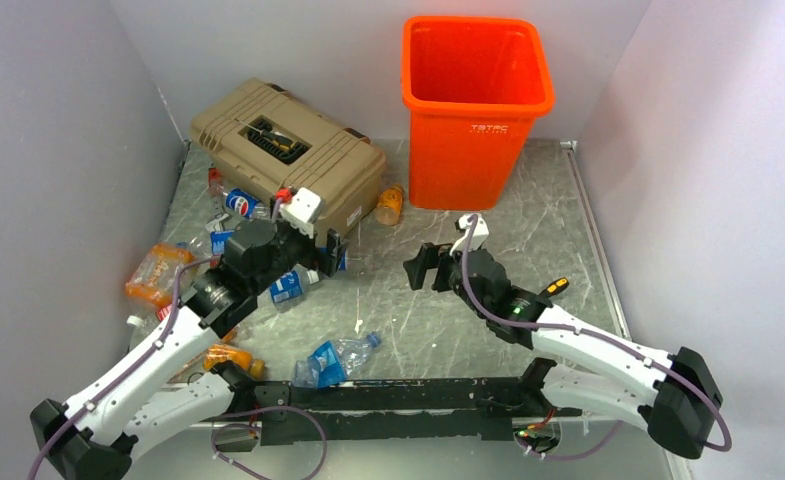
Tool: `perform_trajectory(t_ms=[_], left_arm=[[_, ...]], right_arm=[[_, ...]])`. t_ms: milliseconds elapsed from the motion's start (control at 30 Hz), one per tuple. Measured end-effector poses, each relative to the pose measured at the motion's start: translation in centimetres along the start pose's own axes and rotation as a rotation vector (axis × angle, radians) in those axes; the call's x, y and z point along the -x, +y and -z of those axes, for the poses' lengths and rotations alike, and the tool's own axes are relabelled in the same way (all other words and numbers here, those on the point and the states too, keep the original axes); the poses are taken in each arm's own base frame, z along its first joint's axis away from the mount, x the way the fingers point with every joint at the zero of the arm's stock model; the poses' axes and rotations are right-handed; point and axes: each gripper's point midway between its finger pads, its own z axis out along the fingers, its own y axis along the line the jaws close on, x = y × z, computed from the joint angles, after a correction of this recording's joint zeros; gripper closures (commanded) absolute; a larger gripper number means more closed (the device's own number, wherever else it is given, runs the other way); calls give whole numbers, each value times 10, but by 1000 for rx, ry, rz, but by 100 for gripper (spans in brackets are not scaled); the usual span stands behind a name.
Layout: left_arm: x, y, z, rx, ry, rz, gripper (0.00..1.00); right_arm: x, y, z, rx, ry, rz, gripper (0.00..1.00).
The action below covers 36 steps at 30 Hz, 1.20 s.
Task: Put the plastic bottles in the bin
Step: Pick up the plastic bottle from the corner of the board.
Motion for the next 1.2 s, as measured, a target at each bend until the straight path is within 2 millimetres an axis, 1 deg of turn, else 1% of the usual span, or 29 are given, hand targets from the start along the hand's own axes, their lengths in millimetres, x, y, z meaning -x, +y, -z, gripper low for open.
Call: perform_trajectory(t_ms=[100, 200, 267, 400, 500, 600, 667, 767, 833, 933, 967, 1033, 1100, 1200], left_arm=[[-2, -18, -5, -81, 94, -50, 0], [0, -34, -8, -144, 172, -109, 1], [-8, -40, -5, -180, 212, -153, 1], [-41, -56, 10, -287, 306, -220, 0], [-57, -67, 16, -355, 362, -236, 1], [-73, -76, 14, -409, 424, -234, 3], [-91, -81, 13, -436, 514, -228, 5], [-114, -90, 3, -442, 679, -221, 4], [-133, -90, -2, -418, 770, -226, 2], [-162, -85, 10, -383, 896, -238, 1], [-168, -85, 16, -383, 931, -243, 1], [-172, -86, 21, -391, 957, -245, 1], [-175, -89, 24, -399, 979, -230, 0], [-189, -97, 24, -406, 1034, -207, 1]], right_arm=[[12, 1, 5, 6, -36, 8, 0], [15, -4, 7, -16, -42, 25, 0], [15, -9, 11, -37, -43, 36, 0], [20, -18, 18, -70, -76, 33, 0], [21, -25, 20, -96, -91, 32, 0], [19, -30, 22, -113, -96, 30, 0], [17, -33, 22, -123, -92, 28, 0], [13, -37, 24, -140, -78, 26, 0], [12, -40, 25, -155, -76, 23, 0], [14, -47, 31, -184, -83, 13, 0], [15, -48, 33, -188, -90, 6, 0], [19, -47, 37, -185, -106, -11, 0], [23, -46, 39, -179, -119, -32, 0], [24, -46, 40, -178, -123, -52, 0]])
